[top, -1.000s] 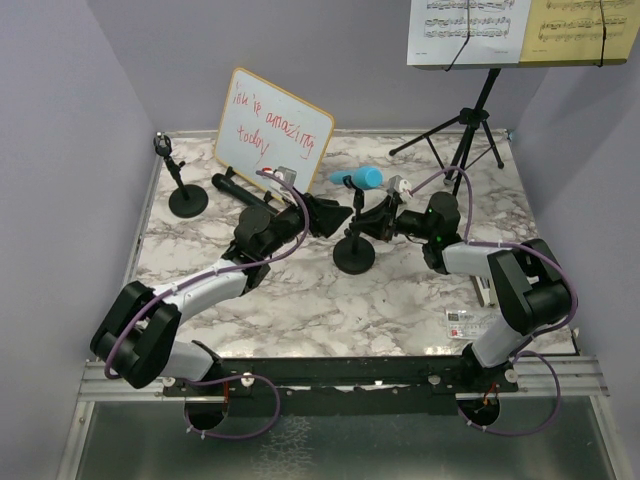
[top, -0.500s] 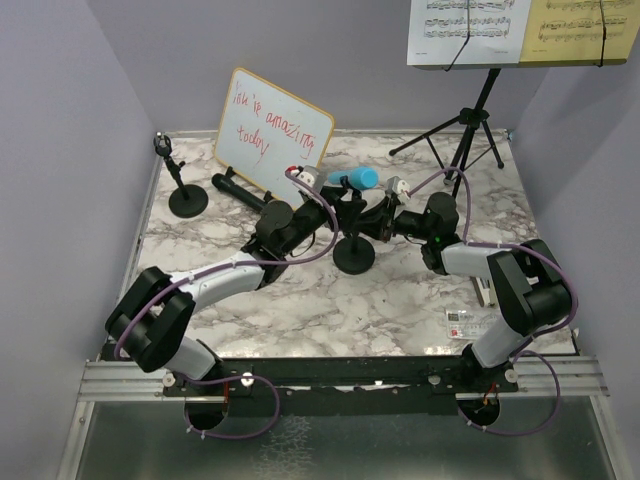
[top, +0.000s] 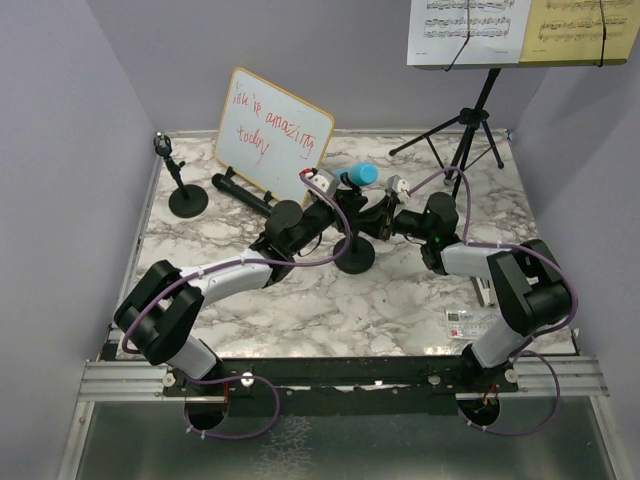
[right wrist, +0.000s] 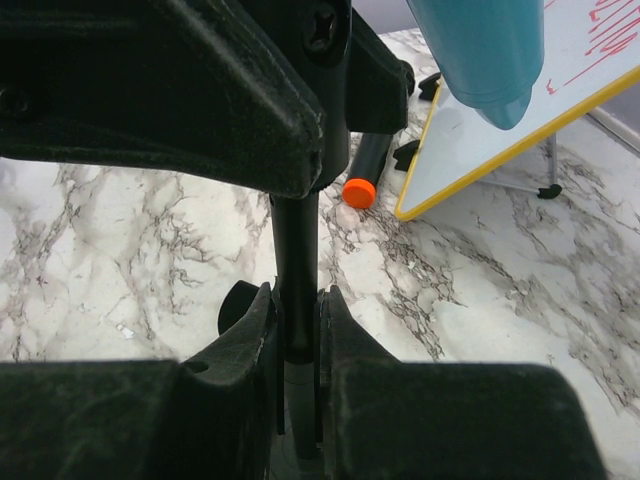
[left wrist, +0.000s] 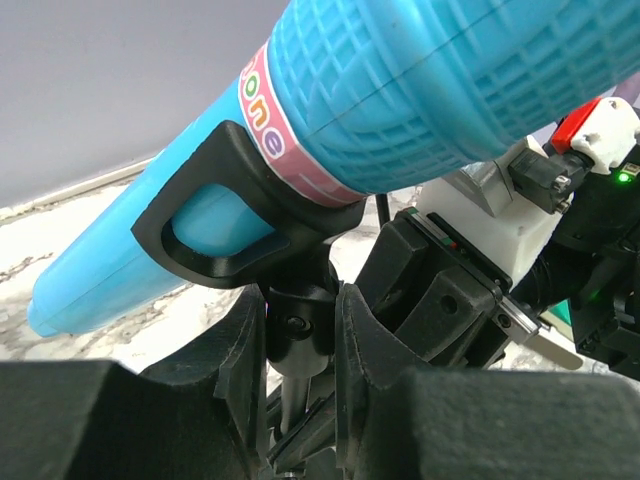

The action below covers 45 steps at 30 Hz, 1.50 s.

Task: Pack up the instrument practice props
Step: Press the microphone stand with the microphone at the microphone stand.

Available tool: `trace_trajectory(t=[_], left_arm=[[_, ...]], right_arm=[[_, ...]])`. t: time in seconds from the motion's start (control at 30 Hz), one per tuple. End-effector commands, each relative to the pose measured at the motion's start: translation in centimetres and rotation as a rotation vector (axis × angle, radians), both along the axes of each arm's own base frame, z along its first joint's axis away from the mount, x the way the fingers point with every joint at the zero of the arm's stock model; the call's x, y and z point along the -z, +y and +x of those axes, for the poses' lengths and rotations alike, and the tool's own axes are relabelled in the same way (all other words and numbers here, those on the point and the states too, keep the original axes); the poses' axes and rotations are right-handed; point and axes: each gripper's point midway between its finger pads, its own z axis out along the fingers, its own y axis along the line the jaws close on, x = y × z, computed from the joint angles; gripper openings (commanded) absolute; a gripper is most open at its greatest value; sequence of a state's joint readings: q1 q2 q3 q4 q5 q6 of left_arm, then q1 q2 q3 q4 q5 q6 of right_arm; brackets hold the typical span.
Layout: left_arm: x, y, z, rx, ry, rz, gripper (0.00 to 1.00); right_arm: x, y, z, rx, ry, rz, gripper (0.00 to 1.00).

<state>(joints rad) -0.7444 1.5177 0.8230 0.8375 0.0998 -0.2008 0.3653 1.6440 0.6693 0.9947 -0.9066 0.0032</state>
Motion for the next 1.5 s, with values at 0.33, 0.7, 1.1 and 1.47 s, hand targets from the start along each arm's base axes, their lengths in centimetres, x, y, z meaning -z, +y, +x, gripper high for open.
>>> trace_trajectory(t=[0.33, 0.7, 1.1, 1.47], left_arm=[[3.9, 0.1, -1.4, -0.024, -0.036, 0.139, 0.0], [5.5, 0.1, -1.9, -0.023, -0.044, 0.181, 0.0], [9.0, 1.4, -1.3, -0.13, 0.006, 0.234, 0.0], [11.0, 3.2, -1.1, -0.313, 0.039, 0.287, 0.0]], right_arm=[[1.6, -2.2, -2.2, 0.155, 0.18, -0.007, 0.67], [3.0, -4.7, -4.6, 0.324, 0.487, -0.018, 0.91], [-1.7, -5.0, -7.5, 0.3, 0.584, 0.028, 1.0], [-10.7, -6.3, -6.6, 0.503, 0.505, 0.143, 1.0]])
